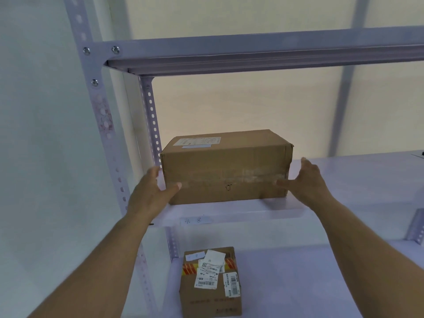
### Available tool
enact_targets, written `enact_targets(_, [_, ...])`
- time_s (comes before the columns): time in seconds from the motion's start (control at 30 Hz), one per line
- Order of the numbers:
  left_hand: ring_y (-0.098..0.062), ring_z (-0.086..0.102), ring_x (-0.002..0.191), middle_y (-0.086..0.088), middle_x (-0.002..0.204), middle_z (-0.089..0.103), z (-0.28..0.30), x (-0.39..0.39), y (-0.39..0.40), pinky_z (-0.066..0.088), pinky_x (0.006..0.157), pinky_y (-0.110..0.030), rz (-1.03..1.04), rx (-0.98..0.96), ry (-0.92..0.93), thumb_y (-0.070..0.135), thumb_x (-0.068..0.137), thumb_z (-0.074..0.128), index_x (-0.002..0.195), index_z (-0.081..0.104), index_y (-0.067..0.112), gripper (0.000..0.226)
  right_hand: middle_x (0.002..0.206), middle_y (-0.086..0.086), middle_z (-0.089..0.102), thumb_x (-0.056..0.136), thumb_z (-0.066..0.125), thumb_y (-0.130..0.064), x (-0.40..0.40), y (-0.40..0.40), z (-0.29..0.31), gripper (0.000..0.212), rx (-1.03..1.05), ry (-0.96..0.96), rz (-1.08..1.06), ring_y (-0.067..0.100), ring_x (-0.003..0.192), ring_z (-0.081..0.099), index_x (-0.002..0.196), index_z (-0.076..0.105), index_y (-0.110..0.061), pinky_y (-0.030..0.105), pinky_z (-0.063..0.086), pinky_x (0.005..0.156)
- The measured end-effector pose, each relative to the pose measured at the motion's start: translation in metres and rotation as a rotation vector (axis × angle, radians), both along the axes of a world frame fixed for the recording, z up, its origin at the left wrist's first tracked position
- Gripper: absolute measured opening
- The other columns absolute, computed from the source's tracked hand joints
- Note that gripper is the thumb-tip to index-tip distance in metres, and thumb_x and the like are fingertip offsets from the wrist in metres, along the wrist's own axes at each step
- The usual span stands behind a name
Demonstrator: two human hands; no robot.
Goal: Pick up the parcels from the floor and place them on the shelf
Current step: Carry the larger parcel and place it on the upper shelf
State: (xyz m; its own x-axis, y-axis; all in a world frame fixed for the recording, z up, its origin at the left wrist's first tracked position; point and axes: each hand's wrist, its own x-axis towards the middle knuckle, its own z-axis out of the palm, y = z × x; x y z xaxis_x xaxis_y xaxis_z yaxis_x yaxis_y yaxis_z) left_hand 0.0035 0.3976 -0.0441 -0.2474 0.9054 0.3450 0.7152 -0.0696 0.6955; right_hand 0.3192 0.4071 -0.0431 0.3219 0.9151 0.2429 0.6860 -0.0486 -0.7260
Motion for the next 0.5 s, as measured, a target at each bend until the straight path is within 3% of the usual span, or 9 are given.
enact_targets(0.17, [-0.025,0.046,0.128,-0.004,0.144,0.045,0.008,0.004,-0.020,0.040,0.099,-0.044,0.063,0.191,-0.009,0.051,0.080,0.060,0.137,0.037,0.018,0.070,0.143,0.013,0.038,0.073,0.072,-0.043,-0.009,-0.025,0.009,0.089,0.094,-0.012,-0.024,0.028,0.132,0.039,0.143,0.031,-0.006,0.039,0.036,0.100])
enact_targets(0.23, [-0.023,0.045,0.128,-0.003,0.143,0.044,0.013,0.010,-0.028,0.040,0.099,-0.042,0.049,0.272,-0.018,0.051,0.079,0.061,0.136,0.039,0.019,0.069,0.118,0.008,0.054,0.073,0.068,-0.046,-0.014,-0.033,0.015,0.061,0.124,0.016,0.000,0.025,0.109,0.054,0.119,0.053,-0.009,0.036,0.041,0.085])
enact_targets(0.3, [-0.021,0.046,0.125,-0.002,0.138,0.046,0.019,0.015,-0.037,0.040,0.097,-0.036,0.030,0.390,-0.015,0.051,0.077,0.064,0.131,0.044,0.018,0.067,0.084,0.005,0.061,0.075,0.062,-0.050,-0.018,-0.042,0.019,0.039,0.176,0.072,0.044,0.027,0.081,0.057,0.077,0.054,-0.012,0.035,0.040,0.070])
enact_targets(0.37, [-0.021,0.047,0.122,-0.004,0.131,0.050,0.027,0.020,-0.048,0.036,0.094,-0.028,-0.003,0.503,-0.013,0.052,0.072,0.063,0.121,0.052,0.014,0.063,0.071,0.016,0.062,0.076,0.058,-0.052,-0.020,-0.050,0.024,0.046,0.264,0.129,0.056,0.038,0.075,0.061,0.060,0.041,-0.012,0.034,0.037,0.065])
enact_targets(0.5, [-0.024,0.049,0.122,-0.008,0.125,0.056,0.038,0.030,-0.063,0.033,0.099,-0.033,-0.026,0.654,0.086,0.058,0.070,0.056,0.097,0.065,0.011,0.055,0.076,0.019,0.070,0.080,0.059,-0.044,-0.023,-0.066,0.038,0.049,0.428,0.188,0.051,0.035,0.074,0.067,0.060,0.048,-0.001,0.032,0.039,0.063])
